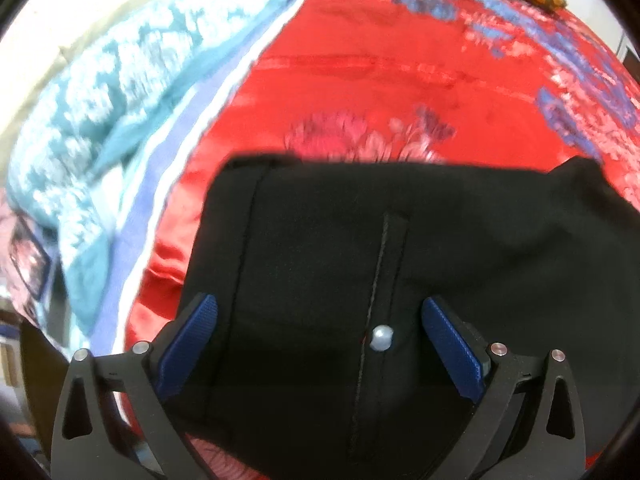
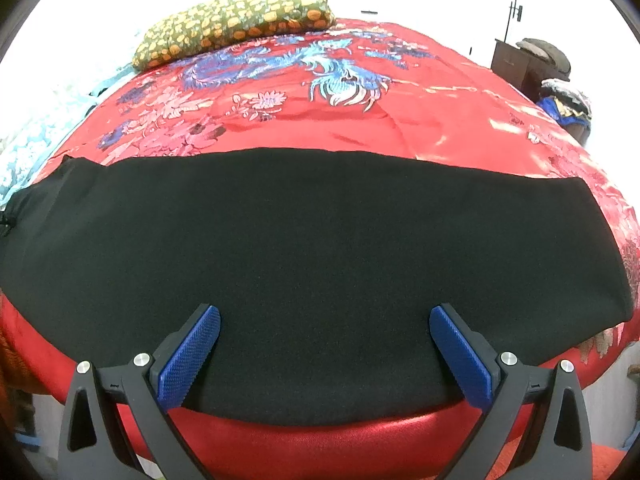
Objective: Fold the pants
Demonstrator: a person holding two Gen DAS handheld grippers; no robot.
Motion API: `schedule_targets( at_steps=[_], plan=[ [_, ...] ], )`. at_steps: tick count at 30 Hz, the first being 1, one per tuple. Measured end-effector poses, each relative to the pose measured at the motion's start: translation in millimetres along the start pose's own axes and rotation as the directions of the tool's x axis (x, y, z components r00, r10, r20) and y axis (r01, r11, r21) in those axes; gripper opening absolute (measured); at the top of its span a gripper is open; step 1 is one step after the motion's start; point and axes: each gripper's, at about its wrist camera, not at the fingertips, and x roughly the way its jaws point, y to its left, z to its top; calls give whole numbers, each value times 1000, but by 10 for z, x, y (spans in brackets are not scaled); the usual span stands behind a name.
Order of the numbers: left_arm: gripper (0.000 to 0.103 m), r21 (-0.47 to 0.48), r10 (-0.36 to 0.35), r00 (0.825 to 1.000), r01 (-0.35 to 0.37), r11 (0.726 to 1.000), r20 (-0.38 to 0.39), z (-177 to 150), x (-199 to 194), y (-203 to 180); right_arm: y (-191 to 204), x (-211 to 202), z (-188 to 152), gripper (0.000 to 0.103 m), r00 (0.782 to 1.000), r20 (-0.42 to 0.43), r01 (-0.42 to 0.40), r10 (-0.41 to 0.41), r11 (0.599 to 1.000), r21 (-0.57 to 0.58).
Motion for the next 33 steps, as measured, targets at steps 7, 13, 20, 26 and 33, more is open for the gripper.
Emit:
schedule_targets(
  at_steps=[7,13,20,26,33],
  plan=[
    [102,37,-152,976,148,988,154,-277,-783,-596,-50,-27,95,103,999,-31,-43,42,999,-16],
    [102,166,-344,935,327,930,90,-802,-1156,-1647,-694,-430,365,102,991,122,-84,64,982,169],
    [102,418,-400,914,339,842,64,-1072,-1597,-2529,-2619,-803,502,102,978,186,-179,94,832,525],
    [102,436,-392,920,341,833,29,-1101,-1619,-2735,-3098,-322,332,86,894,93,-408,437,713,570],
    [102,398,-357,934,327,857,2,-1152,-1539,-2712,-2729,23,544,83,896,-39,-393,443,829,397]
  ],
)
